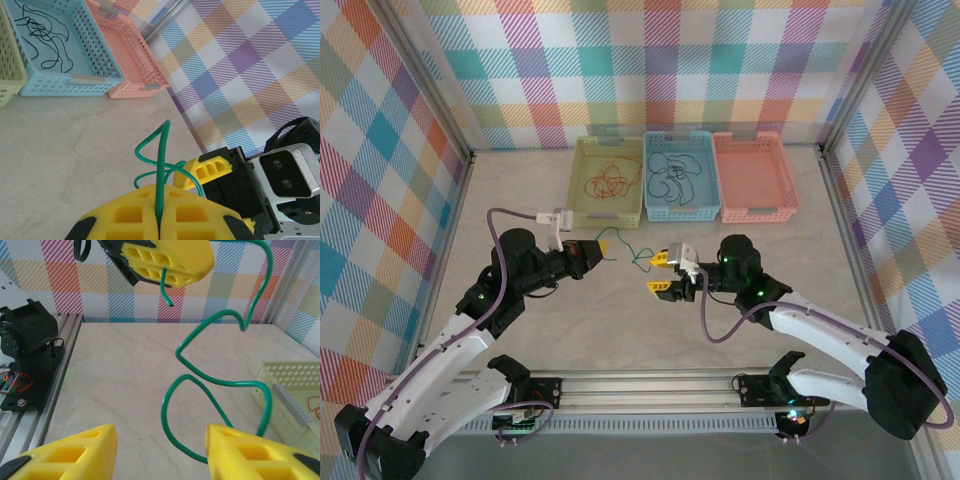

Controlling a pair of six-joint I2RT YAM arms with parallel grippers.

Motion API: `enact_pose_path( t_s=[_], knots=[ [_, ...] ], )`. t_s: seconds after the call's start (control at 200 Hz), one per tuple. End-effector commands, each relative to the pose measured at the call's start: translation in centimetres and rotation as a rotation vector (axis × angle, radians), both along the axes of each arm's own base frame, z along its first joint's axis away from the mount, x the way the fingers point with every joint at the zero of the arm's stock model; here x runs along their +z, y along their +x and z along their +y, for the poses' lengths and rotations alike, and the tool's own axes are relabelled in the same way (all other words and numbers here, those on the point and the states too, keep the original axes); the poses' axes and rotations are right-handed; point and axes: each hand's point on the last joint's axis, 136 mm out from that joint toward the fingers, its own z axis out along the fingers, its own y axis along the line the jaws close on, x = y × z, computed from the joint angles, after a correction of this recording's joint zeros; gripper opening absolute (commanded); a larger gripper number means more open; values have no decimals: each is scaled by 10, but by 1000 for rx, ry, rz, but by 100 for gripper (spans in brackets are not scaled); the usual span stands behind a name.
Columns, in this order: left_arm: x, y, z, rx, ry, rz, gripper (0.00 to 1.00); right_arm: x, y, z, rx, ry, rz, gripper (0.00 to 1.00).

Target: Untangle the cables

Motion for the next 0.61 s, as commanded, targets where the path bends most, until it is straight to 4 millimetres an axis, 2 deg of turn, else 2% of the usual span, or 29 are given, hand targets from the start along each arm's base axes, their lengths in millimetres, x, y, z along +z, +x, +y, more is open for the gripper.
enact_pose_path(
  t_s=[0.0, 0.225, 0.355, 0.495, 0.6],
  knots=[
    [20, -5, -3, -25, -24, -45, 0, 14, 2, 8, 26, 25, -74, 50],
    [22, -6, -4, -33, -31, -43, 0, 4, 10, 18, 28, -8, -65, 42],
    [20, -6, -4, -34, -24, -39, 0, 3, 10, 19, 28, -6, -64, 26],
    [19, -6, -1, -25, -7, -41, 0, 2, 13, 15, -10, -10, -74, 0],
    [21, -6, 7, 13, 27, -54, 0, -5, 20, 3, -96, -30, -104, 0]
  ],
)
